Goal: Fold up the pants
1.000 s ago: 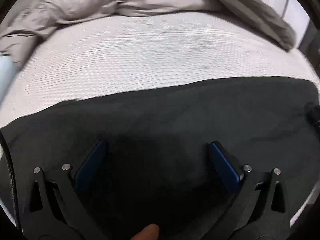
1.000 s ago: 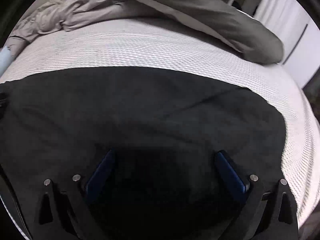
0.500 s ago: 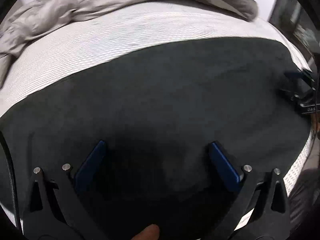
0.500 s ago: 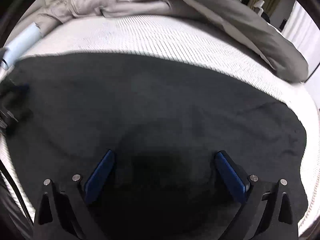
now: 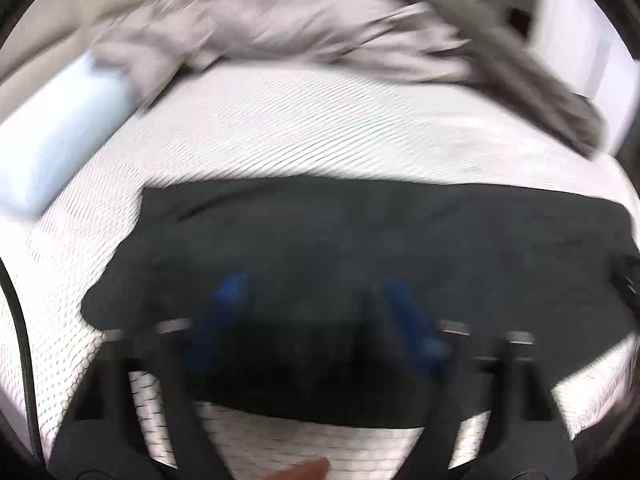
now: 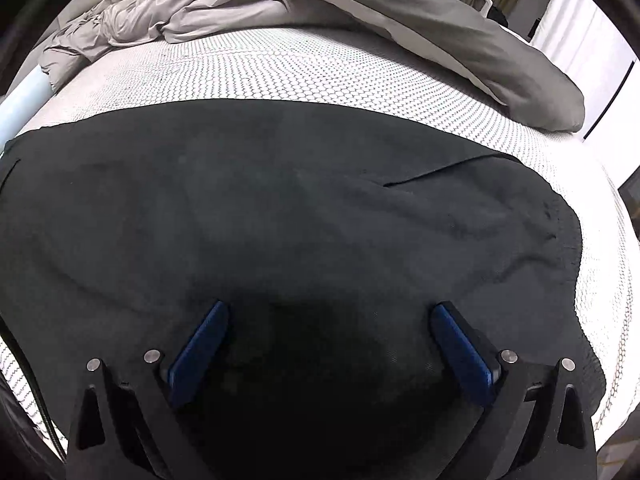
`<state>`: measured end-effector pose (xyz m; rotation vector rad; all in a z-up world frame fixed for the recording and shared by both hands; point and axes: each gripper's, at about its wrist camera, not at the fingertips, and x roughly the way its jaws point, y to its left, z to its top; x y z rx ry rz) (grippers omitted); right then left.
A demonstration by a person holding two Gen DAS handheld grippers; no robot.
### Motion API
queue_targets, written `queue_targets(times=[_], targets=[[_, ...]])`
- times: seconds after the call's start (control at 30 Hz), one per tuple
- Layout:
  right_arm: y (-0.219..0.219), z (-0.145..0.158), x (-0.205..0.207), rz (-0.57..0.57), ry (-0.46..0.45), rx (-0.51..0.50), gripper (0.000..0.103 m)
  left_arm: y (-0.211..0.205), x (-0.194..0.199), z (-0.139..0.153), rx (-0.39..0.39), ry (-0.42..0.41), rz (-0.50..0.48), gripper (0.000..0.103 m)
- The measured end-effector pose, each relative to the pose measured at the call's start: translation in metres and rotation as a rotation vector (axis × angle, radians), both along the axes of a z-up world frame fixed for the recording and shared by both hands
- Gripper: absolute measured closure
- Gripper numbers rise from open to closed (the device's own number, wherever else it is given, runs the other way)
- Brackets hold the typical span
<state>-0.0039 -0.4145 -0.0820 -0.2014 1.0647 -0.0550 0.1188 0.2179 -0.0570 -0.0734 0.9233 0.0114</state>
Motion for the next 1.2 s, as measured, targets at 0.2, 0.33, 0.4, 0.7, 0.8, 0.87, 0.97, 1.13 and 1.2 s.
queue_targets(times=[0.2, 0.33, 0.4, 0.7, 0.8, 0.87, 0.97, 1.13, 1.2], targets=[[0.004, -0.003, 0.004, 0.016, -0.002, -0.02, 0.001, 0.039, 0.004, -0.028, 0.038, 0.052, 0.024, 0.062], [0.005, -0.003, 0.002, 0.015, -0.003, -0.017, 0.001, 0.073, 0.007, -0.026, -0.005, 0.05, 0.134, 0.081], [0.006, -0.002, 0.002, 0.02, -0.005, -0.022, 0.001, 0.074, 0.005, -0.017, -0.048, 0.026, 0.123, 0.081], [0.005, -0.004, 0.004, 0.025, -0.003, -0.008, 0.001, 0.055, 0.053, -0.031, -0.008, 0.065, 0.08, 0.081], [0.006, -0.004, 0.003, 0.03, -0.004, -0.008, 0.001, 0.088, 0.049, -0.028, -0.121, 0.047, 0.191, 0.091], [0.006, -0.004, 0.003, 0.031, -0.004, -0.008, 0.001, 0.092, 0.048, -0.024, -0.147, 0.053, 0.222, 0.091], [0.008, -0.003, 0.003, 0.031, -0.006, -0.012, 0.001, 0.065, 0.047, -0.006, -0.165, 0.01, 0.133, 0.091], [0.009, -0.004, 0.003, 0.03, -0.008, -0.014, 0.001, 0.038, 0.089, -0.014, -0.073, 0.037, 0.077, 0.083], [0.008, -0.004, 0.002, 0.031, -0.008, -0.008, 0.001, 0.06, 0.106, -0.032, -0.084, 0.083, 0.183, 0.083]])
